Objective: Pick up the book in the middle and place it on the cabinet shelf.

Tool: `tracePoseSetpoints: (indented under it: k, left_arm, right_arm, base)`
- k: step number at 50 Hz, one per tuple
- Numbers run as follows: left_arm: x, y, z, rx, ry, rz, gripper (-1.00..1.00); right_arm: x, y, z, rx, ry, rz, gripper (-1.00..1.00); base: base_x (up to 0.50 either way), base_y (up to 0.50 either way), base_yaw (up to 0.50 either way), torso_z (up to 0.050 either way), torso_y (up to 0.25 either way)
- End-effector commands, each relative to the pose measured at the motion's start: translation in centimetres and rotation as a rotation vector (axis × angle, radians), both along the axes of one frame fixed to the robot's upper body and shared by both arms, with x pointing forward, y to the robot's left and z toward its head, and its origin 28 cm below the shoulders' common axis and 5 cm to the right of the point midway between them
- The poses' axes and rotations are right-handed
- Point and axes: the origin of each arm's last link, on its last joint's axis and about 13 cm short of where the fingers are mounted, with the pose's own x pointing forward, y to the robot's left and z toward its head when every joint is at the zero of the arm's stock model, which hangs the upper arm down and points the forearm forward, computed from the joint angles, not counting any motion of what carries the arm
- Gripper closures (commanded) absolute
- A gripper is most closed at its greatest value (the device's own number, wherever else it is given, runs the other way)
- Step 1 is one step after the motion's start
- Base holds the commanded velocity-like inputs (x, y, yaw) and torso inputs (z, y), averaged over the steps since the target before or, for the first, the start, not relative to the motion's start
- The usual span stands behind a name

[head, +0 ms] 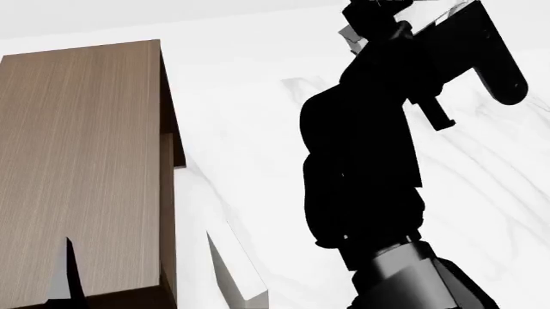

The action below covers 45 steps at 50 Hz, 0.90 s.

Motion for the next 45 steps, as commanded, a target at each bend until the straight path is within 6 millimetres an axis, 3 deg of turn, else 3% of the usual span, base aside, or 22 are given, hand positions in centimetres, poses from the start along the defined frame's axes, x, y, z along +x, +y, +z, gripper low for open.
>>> tracePoseSetpoints:
  k: [1, 11, 14, 22, 30, 45]
  left_arm:
    - [0.1, 0.1, 0.2, -0.016, -0.026, -0.015, -1.0]
    - [0.2, 0.0, 0.2, -0.017, -0.025, -0.013, -1.0]
    - [0.2, 0.1, 0.2, -0.017, -0.025, -0.014, -1.0]
    - [0.3, 0.2, 0.1, -0.019, -0.025, -0.014, -1.0]
    - [0.2, 0.2, 0.1, -0.018, -0.027, -0.013, -1.0]
    - [0.1, 0.2, 0.3, -0.02, -0.029, -0.014, -1.0]
  right_arm:
    - [-2.4, 1.7, 3.5, 0.04, -0.44, 0.246, 1.0]
    - [-4.4, 2.7, 5.0, 0.201, -0.523, 0.527, 1.0]
    - [-5.5, 3.3, 6.0, 0.258, -0.503, 0.766, 1.0]
    - [-7.8, 4.8, 7.4, 0.26, -0.457, 0.945, 1.0]
    - [-9.7, 6.0, 8.7, 0.208, -0.477, 1.021, 1.0]
    - [-12.0, 9.1, 9.4, 0.151, -0.399, 1.12, 1.0]
  base:
    - [0.0, 0.0, 0.0, 0.0, 0.0]
    - [0.0, 0.0, 0.0, 0.0, 0.002]
    - [0.0, 0.0, 0.0, 0.0, 0.0]
    - [0.0, 0.0, 0.0, 0.0, 0.003]
    - [0.0, 0.0, 0.0, 0.0, 0.001]
    - [0.0, 0.0, 0.0, 0.0, 0.001]
